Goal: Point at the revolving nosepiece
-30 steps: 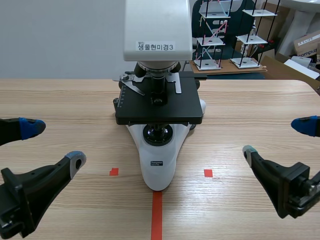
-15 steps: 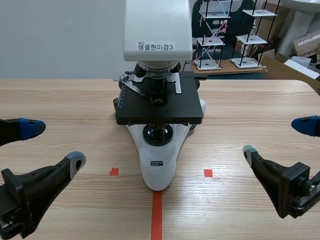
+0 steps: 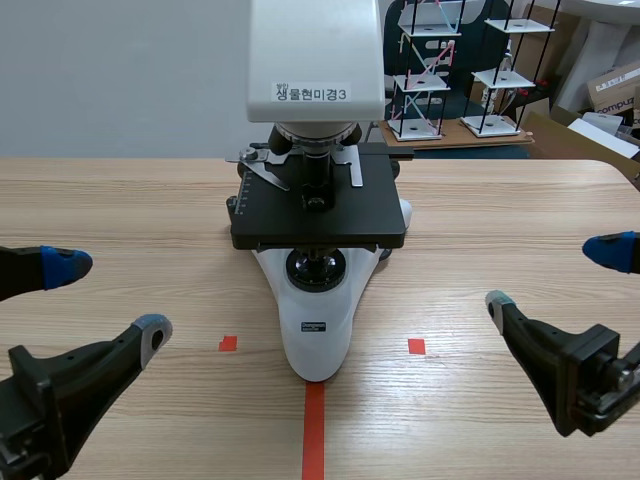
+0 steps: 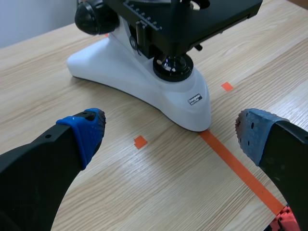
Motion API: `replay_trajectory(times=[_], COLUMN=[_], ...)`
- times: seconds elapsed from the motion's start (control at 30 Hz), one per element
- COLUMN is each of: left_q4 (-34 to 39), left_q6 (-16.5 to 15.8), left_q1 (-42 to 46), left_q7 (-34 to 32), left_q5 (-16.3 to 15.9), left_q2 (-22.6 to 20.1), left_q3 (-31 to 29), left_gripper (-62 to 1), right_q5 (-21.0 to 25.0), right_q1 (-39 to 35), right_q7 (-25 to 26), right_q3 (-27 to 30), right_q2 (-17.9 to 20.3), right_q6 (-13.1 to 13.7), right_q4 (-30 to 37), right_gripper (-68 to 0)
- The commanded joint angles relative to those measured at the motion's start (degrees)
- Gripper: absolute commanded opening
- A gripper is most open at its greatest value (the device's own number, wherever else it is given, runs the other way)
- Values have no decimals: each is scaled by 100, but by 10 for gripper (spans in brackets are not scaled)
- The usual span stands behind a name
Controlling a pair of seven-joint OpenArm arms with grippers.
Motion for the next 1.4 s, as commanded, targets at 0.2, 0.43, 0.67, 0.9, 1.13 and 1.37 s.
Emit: replay_trajectory(times=[0.2, 0.43, 0.67, 0.9, 1.13, 1.37], left_q4=[61, 61, 61, 61, 61, 61], left_q6=[-7, -7, -7, -7, -7, -7], left_q1=[-2, -2, -2, -2, -2, -2], left_q7=[-116, -116, -96, -96, -96, -96], left_q5=[-35, -35, -35, -35, -35, -35], left_q2=[15, 15, 15, 15, 15, 15], left_q3=[-4, -4, -4, -4, -4, -4], left_gripper=[-41, -41, -41, -41, -41, -41], right_q5=[37, -223, -807, -1137, -1257, -1558], right_q1=[-11, 188, 841, 1956, 3008, 3779], right_q7=[286, 951, 929, 713, 743, 1141], right_q3=[-17, -15, -46, -527, -1134, -1475], right_q2=[61, 63, 61, 61, 61, 61], right_q6=[2, 0, 181, 459, 616, 1248], right_q4=[63, 63, 61, -284, -1082, -1740], right_gripper=[-546, -676, -676, -676, -676, -676])
